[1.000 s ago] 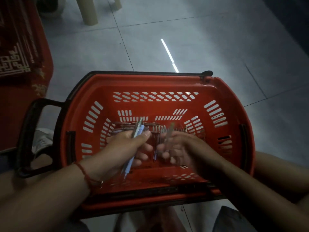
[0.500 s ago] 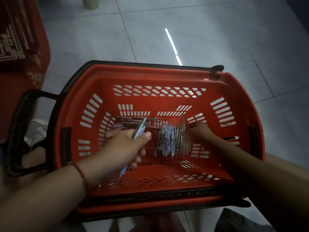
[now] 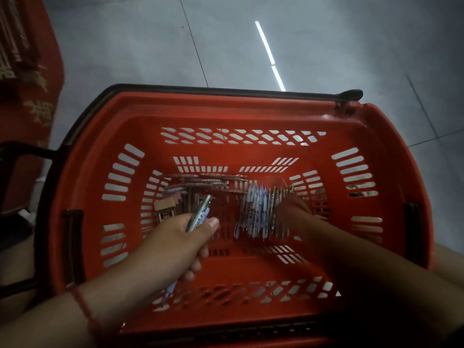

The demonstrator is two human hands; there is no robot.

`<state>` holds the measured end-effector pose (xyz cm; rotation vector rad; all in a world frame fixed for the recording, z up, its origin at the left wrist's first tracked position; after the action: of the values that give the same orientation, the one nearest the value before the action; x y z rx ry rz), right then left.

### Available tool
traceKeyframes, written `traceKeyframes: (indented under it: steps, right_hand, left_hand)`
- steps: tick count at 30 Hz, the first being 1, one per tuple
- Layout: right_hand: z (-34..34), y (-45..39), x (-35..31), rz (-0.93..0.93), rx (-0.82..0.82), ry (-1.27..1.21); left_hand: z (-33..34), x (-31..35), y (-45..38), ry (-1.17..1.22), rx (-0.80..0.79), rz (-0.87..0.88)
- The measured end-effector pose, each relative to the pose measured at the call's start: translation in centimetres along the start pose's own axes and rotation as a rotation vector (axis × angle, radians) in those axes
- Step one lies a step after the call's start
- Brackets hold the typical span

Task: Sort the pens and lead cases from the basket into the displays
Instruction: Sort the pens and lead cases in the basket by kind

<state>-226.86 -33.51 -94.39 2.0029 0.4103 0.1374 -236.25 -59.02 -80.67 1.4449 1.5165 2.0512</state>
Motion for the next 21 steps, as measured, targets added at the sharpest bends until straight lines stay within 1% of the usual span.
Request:
traceKeyframes:
  steps: [1, 2, 5, 8, 10, 13, 15, 19, 20, 21]
  right_hand:
    - [-0.5, -0.2, -0.3, -0.047, 0.014, 0.072]
    - [-0.6, -0.4, 0.0, -0.031, -0.001, 0.111]
    - [-1.1, -1.4, 0.5, -0.008, 0.014, 0.075]
    - [-1.4, -1.4, 0.1, -0.053, 0.016, 0.074]
    - [-1.3, -0.3, -1.1, -0.114, -0.005, 0.095]
    - [0.0, 4.5, -3.5, -0.254, -0.092, 0.107]
    - [1.5, 9.2, -5.1, -0.360, -0.198, -0.017]
    - [5.7, 18.3, -6.7, -0.402, -0.574, -0.482]
    - [6.3, 19.7, -7.0, -0.419, -0.614, -0.567]
    - [6.5, 20.6, -7.2, -0.435, -0.608, -0.627]
  left_hand:
    - [-0.1, -0.1, 0.0, 0.002, 0.003, -0.004]
    - [-0.1, -0.1, -0.1, 0.000, 0.003, -0.005]
    - [-0.3, -0.3, -0.1, 0.000, 0.002, -0.012]
    - [-0.3, -0.1, -0.1, -0.003, -0.008, -0.006]
    - [0.0, 0.1, -0.2, 0.018, -0.012, 0.007]
    - [0.5, 0.5, -0.5, 0.056, -0.017, 0.028]
    - [0.5, 0.9, -0.4, 0.017, -0.011, 0.061]
    - [0.0, 2.0, 0.4, -0.130, 0.066, 0.131]
    - [0.2, 2.4, 0.8, -0.157, 0.069, 0.145]
    - [0.5, 2.9, 1.2, -0.180, 0.050, 0.159]
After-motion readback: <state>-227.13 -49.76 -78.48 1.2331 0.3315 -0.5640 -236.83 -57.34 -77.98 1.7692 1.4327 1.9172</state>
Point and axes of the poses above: each hand's wrist, its own y-axis away from the middle knuckle, its own z-axis out of the palm, x = y × z, the point moved 10 cm from there along -y, towards the middle knuckle, and after that the axes turned 7 degrees about -x, right-handed, at the moved point
